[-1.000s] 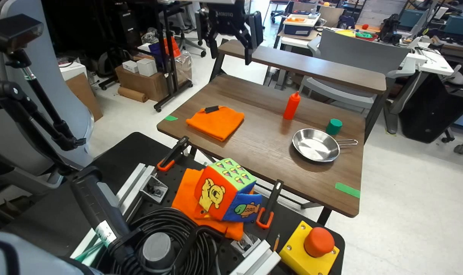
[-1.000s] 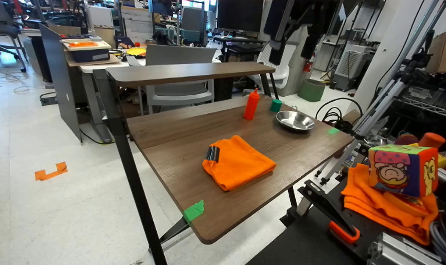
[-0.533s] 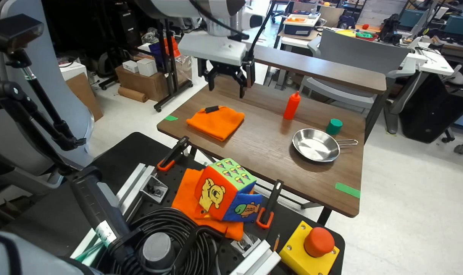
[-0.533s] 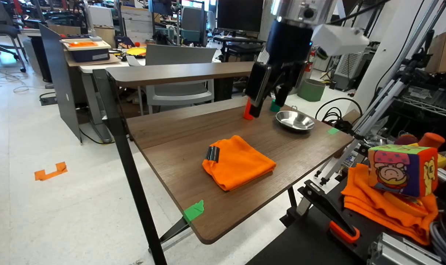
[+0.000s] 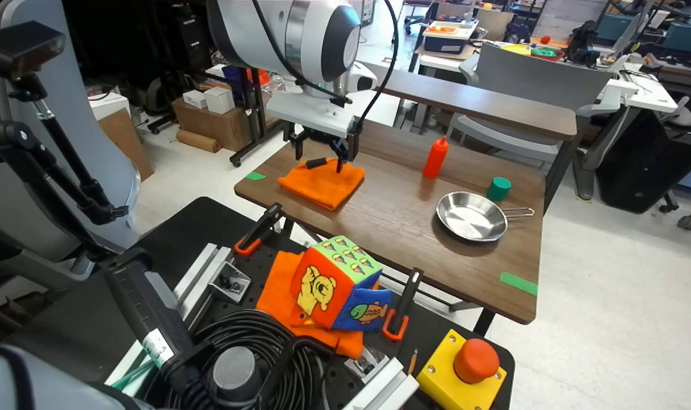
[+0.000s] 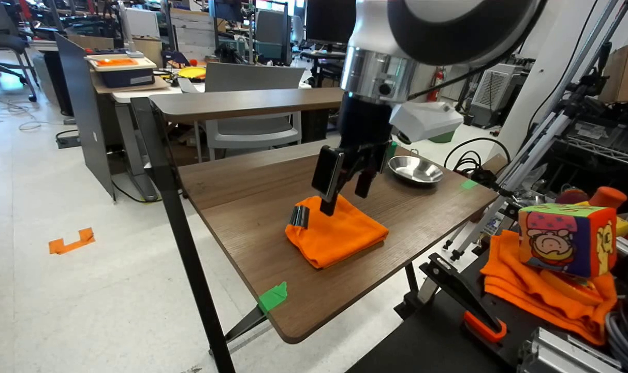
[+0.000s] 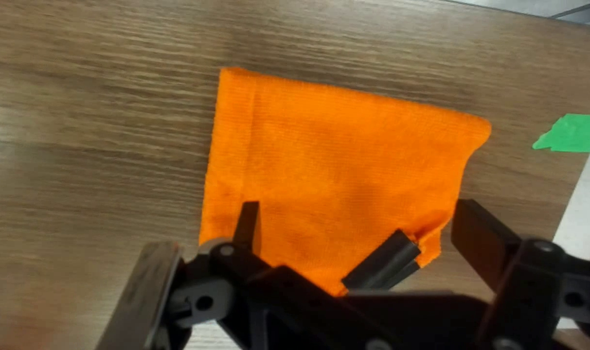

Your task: Move the orange towel backwards

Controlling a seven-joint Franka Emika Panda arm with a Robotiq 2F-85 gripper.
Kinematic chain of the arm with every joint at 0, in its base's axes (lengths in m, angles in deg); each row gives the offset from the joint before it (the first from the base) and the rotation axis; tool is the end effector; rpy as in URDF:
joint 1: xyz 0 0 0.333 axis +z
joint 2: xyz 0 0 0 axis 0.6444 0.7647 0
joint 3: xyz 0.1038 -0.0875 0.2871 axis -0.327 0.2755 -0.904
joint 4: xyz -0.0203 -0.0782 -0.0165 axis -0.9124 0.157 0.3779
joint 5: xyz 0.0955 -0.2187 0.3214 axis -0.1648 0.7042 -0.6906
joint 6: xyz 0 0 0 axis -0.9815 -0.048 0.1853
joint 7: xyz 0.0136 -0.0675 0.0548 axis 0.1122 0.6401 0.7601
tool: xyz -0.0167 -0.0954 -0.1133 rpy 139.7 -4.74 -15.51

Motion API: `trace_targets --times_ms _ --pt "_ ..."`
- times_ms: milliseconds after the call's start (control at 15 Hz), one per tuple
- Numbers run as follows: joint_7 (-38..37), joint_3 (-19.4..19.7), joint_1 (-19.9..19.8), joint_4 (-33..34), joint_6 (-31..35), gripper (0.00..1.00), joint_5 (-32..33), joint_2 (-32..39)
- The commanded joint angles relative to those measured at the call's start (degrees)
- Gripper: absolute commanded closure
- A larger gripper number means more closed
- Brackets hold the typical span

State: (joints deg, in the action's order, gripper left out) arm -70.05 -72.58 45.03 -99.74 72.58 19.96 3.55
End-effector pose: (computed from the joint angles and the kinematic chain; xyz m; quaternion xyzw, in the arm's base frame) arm 0.5158 0.1527 0.0943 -0.9928 -0.1153 0.0059 0.0323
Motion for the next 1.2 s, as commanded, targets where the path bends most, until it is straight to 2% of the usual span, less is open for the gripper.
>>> trace_targets --times_ms 0,267,467,1133 --pt "2.9 0.5 0.8 9.7 -7.8 0.00 -2.4 8.0" --pt "0.1 2.1 2.5 20.3 -20.7 0.00 -2.7 15.2" --pt "-2.3 4.1 3.8 30.4 -26.9 0.00 -2.5 21.3" --pt "-9.8 9.7 6.7 60.6 -44.7 0.00 -0.3 34.9"
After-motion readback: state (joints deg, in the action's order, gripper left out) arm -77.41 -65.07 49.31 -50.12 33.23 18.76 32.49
